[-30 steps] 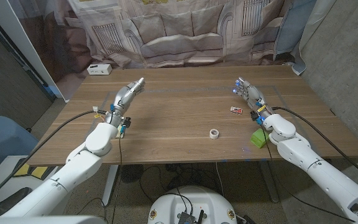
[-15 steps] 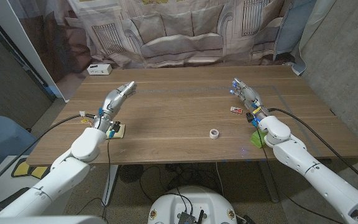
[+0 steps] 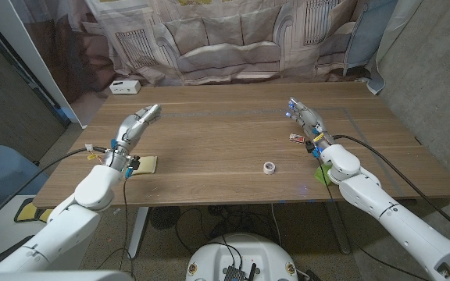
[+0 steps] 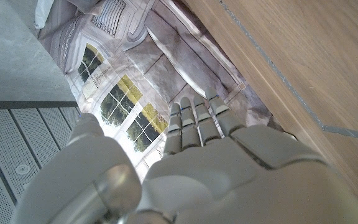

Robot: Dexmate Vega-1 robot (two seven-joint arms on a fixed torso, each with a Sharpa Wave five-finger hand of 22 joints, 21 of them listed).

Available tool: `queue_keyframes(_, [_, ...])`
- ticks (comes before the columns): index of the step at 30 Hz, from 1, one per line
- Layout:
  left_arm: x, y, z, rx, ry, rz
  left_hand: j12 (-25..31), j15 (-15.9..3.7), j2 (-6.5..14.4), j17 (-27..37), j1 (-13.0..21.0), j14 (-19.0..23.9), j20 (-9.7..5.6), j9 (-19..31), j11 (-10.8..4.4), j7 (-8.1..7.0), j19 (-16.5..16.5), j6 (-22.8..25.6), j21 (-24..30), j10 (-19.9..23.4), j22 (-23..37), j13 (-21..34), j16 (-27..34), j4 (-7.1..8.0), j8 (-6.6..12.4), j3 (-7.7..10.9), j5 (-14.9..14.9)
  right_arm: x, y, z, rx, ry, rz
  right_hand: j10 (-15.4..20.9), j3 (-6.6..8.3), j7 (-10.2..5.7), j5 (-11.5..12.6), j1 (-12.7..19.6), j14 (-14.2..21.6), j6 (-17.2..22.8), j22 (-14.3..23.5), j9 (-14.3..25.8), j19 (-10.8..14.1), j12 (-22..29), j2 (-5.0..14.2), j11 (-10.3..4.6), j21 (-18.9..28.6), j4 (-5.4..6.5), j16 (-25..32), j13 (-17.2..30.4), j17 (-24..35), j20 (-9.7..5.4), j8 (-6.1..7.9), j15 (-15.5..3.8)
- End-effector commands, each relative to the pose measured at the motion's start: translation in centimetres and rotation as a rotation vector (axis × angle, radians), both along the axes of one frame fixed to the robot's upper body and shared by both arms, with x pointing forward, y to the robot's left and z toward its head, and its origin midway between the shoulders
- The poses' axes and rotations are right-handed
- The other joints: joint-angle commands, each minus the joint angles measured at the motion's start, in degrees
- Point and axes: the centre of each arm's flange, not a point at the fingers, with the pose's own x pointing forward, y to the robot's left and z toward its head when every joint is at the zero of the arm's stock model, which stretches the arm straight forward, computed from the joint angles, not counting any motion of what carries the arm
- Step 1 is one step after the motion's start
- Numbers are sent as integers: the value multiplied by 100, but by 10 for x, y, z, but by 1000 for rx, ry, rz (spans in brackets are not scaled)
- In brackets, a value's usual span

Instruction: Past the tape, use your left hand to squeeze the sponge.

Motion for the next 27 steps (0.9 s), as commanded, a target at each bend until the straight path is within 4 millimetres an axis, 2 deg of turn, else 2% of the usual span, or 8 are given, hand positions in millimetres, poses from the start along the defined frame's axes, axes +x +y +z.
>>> queue_keyframes(1, [-15, 18, -9, -2, -38, 17, 5, 6, 9, 26, 80, 65, 1, 27, 31, 29, 98, 59, 2, 71, 31, 8, 6, -35, -5, 13, -11, -1, 16, 10, -23, -7, 4, 64, 36, -3, 34, 33, 51, 79, 32, 11, 51, 7, 33, -10, -6, 11, 10, 18, 16, -6, 37, 23])
queue_keyframes(27, [-32, 66, -27, 34, -16, 84, -14, -10, 89, 25, 269, 200, 31, 30, -25, 9, 284, 145, 2, 161, 32, 13, -17, -159, -31, 114, -21, -5, 45, 7, -28, 2, -7, 93, 40, -10, 38, 61, 76, 105, 33, 12, 90, 0, 48, -6, -42, 1, 6, 19, 13, 3, 28, 24])
